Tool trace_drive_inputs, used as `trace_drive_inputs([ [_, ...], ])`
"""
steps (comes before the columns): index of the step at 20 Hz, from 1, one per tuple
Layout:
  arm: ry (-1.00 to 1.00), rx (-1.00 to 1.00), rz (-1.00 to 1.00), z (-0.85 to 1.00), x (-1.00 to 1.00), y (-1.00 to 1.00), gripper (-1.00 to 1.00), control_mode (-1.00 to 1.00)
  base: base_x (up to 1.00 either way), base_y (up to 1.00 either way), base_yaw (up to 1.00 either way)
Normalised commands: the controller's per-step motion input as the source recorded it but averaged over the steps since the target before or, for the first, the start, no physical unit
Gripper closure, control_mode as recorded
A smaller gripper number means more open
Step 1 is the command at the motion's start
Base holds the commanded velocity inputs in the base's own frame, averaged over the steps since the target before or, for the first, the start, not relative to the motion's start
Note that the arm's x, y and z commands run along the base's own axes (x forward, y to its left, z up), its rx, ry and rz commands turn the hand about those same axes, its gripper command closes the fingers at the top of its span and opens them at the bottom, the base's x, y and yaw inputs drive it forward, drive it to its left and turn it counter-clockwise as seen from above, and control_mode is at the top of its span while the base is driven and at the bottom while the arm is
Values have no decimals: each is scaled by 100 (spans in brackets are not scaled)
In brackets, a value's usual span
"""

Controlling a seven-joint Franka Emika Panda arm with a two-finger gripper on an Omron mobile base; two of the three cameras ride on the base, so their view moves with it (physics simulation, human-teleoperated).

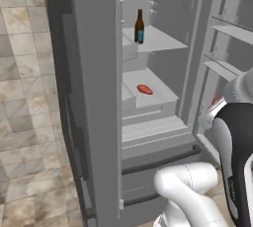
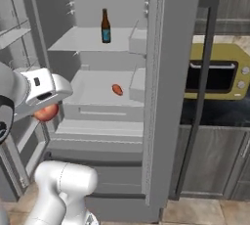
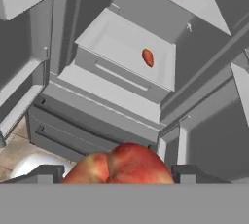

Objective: Place the beer on the top shelf of the fridge to keep it out of children's reach, and place the sweet potato and peach on lower shelves for easy access.

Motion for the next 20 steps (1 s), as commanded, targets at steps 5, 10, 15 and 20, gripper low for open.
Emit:
trace_drive_inputs([
  [5, 0, 0, 0, 0, 0, 0, 100, 100, 48, -34, 5],
  [10, 0, 0, 0, 0, 0, 0, 100, 100, 37, -23, 6],
  [15, 0, 0, 0, 0, 0, 0, 100, 100, 36, 0, 4],
  [20, 0, 0, 0, 0, 0, 0, 100, 100, 43, 10, 1],
])
